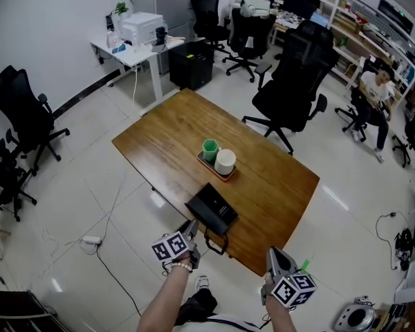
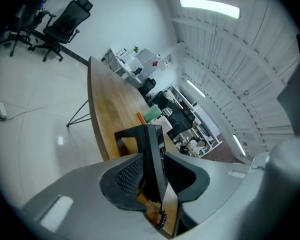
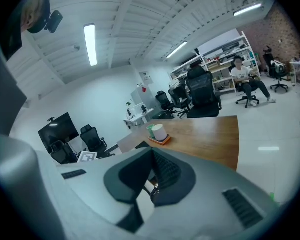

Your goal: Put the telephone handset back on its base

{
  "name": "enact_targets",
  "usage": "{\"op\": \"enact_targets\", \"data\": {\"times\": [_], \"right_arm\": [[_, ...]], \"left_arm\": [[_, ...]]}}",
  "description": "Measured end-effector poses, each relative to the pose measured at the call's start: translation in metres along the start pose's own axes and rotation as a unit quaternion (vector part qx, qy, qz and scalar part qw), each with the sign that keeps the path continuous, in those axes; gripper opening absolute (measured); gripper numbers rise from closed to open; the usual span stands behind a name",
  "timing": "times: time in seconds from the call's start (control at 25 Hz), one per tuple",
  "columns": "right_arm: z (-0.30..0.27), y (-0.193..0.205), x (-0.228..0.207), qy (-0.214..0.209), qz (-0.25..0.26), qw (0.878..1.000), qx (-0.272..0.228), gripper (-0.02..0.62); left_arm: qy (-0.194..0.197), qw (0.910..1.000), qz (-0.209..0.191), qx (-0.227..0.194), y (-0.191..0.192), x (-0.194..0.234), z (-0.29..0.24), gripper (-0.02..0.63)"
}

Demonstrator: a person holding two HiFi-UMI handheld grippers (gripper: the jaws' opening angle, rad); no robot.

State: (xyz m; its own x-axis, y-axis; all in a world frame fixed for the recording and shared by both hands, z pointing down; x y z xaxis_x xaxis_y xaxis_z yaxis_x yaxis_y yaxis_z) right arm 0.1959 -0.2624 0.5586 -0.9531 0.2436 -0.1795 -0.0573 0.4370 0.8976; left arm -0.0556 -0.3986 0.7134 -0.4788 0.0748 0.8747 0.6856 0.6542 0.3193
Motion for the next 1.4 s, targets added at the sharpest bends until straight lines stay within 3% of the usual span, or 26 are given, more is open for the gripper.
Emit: {"op": "enact_targets", "data": {"times": [0.16,0.32,0.48,0.6,0.76,0.92,1.04,1.28,1.4], "right_arm": [[-0.013,-0.009,0.000,-0.011,0.009,1.000,-0.007,0.002],[-0.027,-0.019,0.000,-0.020,0.022,0.999,-0.011,0.002],[-0.042,-0.028,0.004,-0.025,0.039,0.999,-0.016,0.002],[-0.052,-0.033,0.009,-0.026,0.053,0.998,-0.022,0.002],[-0.001,-0.017,0.021,-0.028,0.072,0.997,-0.031,0.002],[0.060,-0.016,0.034,-0.031,0.093,0.995,-0.036,0.002],[0.104,0.003,0.050,-0.031,0.112,0.992,-0.043,0.003],[0.143,0.031,0.067,-0.029,0.136,0.989,-0.057,0.003],[0.157,0.042,0.070,-0.030,0.130,0.990,-0.055,0.003]], "left_arm": [[-0.036,0.9986,-0.029,-0.025,-0.010,-0.003,0.025,0.009],[-0.057,0.9955,-0.070,-0.029,-0.018,-0.015,0.046,0.009],[-0.083,0.9850,-0.150,-0.017,-0.022,-0.029,0.061,0.009],[-0.088,0.9780,-0.189,-0.006,-0.019,-0.039,0.068,0.009],[-0.077,0.9716,-0.224,0.008,0.040,-0.067,0.115,0.009],[-0.072,0.9639,-0.256,0.004,0.089,-0.112,0.168,0.009],[-0.063,0.9595,-0.275,-0.004,0.125,-0.122,0.209,0.009],[-0.055,0.9476,-0.314,-0.021,0.157,-0.129,0.237,0.009],[-0.051,0.9464,-0.318,-0.026,0.167,-0.135,0.246,0.009]]}}
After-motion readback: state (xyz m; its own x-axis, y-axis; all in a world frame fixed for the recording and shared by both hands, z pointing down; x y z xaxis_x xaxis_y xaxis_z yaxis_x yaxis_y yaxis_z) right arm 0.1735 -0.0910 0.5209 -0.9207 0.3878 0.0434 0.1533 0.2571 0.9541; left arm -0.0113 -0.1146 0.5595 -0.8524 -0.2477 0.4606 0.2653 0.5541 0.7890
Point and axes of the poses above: the fingertips, and each gripper's own axes: z backward along the fingers, x to its left, y out of its underside, the point moved 2 cm from there along z, backward along the fingers, and after that the axes turned 13 degrees about z, right-handed, at the moved point
